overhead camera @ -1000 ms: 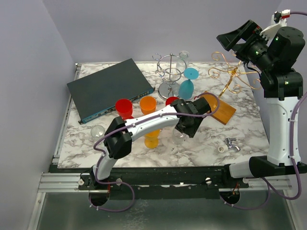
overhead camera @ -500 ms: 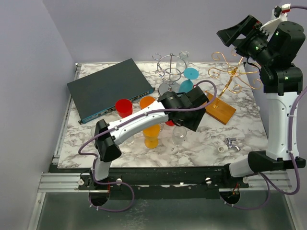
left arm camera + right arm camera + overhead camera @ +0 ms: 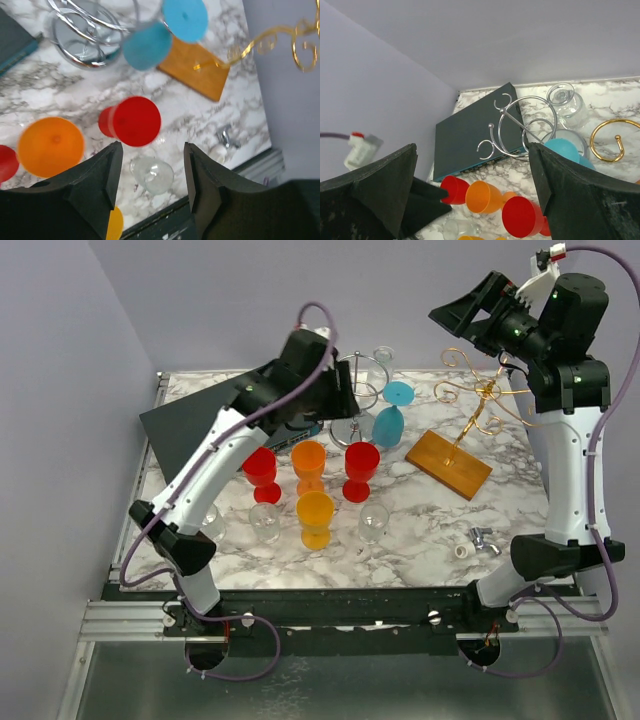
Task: Take the wine glass off the wine glass rack
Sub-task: Place the wine glass at the center of the board, then adjust the wine rack at the center of the board.
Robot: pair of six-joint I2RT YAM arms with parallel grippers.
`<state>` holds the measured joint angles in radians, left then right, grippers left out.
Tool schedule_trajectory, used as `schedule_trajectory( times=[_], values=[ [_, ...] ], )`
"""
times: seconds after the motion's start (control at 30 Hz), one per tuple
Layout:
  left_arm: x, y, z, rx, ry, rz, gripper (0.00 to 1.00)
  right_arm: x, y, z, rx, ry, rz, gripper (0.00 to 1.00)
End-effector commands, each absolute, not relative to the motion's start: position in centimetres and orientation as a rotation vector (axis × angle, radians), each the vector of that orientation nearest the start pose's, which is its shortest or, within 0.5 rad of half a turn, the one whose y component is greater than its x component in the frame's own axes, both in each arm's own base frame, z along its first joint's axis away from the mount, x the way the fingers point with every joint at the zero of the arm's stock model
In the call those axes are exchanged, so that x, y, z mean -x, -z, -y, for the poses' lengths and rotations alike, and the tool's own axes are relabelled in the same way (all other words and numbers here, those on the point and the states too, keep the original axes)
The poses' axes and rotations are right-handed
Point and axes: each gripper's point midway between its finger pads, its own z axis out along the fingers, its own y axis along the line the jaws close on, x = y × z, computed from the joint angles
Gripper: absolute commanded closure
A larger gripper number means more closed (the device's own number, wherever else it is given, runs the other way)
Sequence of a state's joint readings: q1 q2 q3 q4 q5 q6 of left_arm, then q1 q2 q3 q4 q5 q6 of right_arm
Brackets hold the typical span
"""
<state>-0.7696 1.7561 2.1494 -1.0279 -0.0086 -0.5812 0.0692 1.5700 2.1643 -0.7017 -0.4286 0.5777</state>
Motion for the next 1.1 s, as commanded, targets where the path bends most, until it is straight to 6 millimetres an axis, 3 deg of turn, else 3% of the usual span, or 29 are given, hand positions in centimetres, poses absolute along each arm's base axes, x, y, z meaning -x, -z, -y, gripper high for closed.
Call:
schedule_trajectory(
  times=[0.0, 0.2, 0.4, 0.63, 0.8, 1.07],
  values=[
    [-35.2, -37.8, 28.8, 0.039, 0.833, -2.190, 0.44, -39.4, -49.3, -13.9, -0.064, -0.915, -1.794, 0.01],
    [-39.2, -37.7, 26.0, 0.184, 1.010, -2.171, 0.47, -39.1, -47.1, -15.9, -0.103, -0.887, -1.840, 0.06],
    [-41.1, -36.2, 26.1, 0.249, 1.155, -2.185, 0.51, -38.3, -44.3, -17.9, -0.155, -0.850, -1.879, 0.11],
    [-42.8, -34.0, 26.2, 0.318, 1.186, -2.204, 0.56, -37.5, -42.6, -20.4, -0.168, -0.811, -1.898, 0.13],
    [-43.9, -32.5, 26.0, 0.357, 1.182, -2.222, 0.59, -37.7, -42.6, -20.9, -0.161, -0.744, -1.896, 0.14],
    [-45.1, -29.7, 26.4, 0.386, 1.172, -2.278, 0.62, -38.5, -44.1, -19.8, -0.172, -0.647, -1.855, 0.14]
  ],
)
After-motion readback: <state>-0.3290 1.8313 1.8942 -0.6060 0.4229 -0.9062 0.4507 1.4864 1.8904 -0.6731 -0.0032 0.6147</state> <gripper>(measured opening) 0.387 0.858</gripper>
